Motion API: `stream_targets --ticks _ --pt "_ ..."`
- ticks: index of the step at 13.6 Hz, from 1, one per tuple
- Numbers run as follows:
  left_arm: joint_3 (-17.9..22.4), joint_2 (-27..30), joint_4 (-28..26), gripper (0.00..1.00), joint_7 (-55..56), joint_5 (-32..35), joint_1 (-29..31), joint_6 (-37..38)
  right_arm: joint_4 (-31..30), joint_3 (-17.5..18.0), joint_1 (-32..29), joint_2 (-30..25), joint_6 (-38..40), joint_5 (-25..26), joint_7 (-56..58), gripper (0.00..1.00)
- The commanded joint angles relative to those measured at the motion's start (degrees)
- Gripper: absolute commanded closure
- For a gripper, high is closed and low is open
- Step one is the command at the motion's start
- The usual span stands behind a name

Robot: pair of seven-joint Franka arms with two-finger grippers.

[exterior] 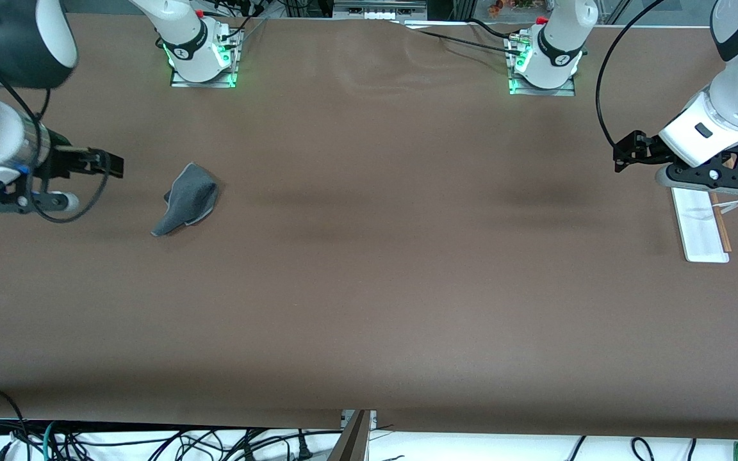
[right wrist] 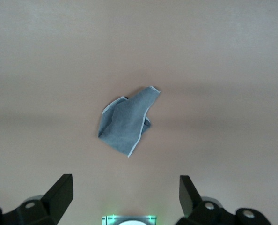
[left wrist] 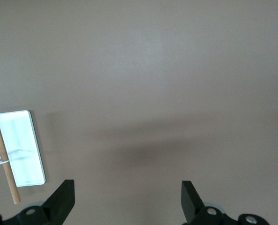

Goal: Pass towel and hang on rack
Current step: 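Lower the right gripper over the grey towel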

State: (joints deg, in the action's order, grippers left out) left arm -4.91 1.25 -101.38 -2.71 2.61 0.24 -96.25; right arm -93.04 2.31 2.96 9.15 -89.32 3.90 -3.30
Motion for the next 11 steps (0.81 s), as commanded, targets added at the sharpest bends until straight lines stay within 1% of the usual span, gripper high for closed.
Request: stream_targets --ticks 1,2,4,8,9,11 --pt "-0.2 -0.6 1.5 0.0 0.0 -0.9 0.5 1.2 -6.3 0.4 -1.5 -0.2 -5.1 0.4 0.7 0.0" --pt "-0.2 -0.6 1.5 0.0 0.0 -0.9 0.5 1.2 -9.3 0.4 -1.8 -0.1 -8.4 0.4 0.7 0.0" --pt "-0.2 -0.6 1.5 0.0 0.0 -0.9 0.5 1.2 -15.1 -0.7 -1.9 0.3 -14.6 0.4 0.7 0.0" --pt "-0.2 -0.6 1.5 0.0 0.0 -0.9 0.5 1.2 -24.0 -3.4 -1.9 4.1 -27.5 0.4 0.7 0.0" --pt "-0.2 -0.6 1.5 0.0 0.0 -0.9 0.5 1.2 -25.9 -4.1 -1.9 5.2 -31.1 0.4 0.7 0.0" --pt "-0.2 -0.5 1.5 0.0 0.0 -0.9 0.5 1.2 -27.4 -5.3 -1.9 8.2 -35.3 0.3 0.7 0.0"
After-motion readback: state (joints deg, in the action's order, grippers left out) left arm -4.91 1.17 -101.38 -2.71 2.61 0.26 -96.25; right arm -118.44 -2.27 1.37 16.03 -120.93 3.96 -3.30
